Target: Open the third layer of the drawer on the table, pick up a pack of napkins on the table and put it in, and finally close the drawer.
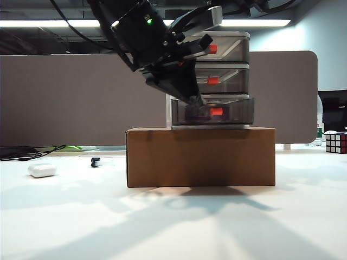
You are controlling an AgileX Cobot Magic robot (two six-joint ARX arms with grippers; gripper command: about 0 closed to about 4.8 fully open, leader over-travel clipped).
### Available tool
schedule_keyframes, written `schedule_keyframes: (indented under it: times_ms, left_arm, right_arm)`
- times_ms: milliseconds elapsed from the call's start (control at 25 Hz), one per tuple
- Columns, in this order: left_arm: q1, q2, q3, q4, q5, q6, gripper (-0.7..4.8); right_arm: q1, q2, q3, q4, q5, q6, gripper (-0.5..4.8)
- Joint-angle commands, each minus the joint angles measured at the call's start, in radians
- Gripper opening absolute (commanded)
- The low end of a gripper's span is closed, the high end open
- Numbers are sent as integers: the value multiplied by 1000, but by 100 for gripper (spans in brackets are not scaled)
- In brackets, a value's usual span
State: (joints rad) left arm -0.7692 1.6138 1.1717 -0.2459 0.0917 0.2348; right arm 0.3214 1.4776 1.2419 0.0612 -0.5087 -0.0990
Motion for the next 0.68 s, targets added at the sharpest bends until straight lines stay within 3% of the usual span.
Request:
schedule_keyframes:
  times_ms: [40,681]
  left_arm:
    - [0,2,3,68,-27,20,-6]
    - [-5,59,3,124,-131,20,-6]
  right_arm:
    - [2,-3,5,10,-5,-7,-6]
    - [2,-3,5,10,-2,-7,-6]
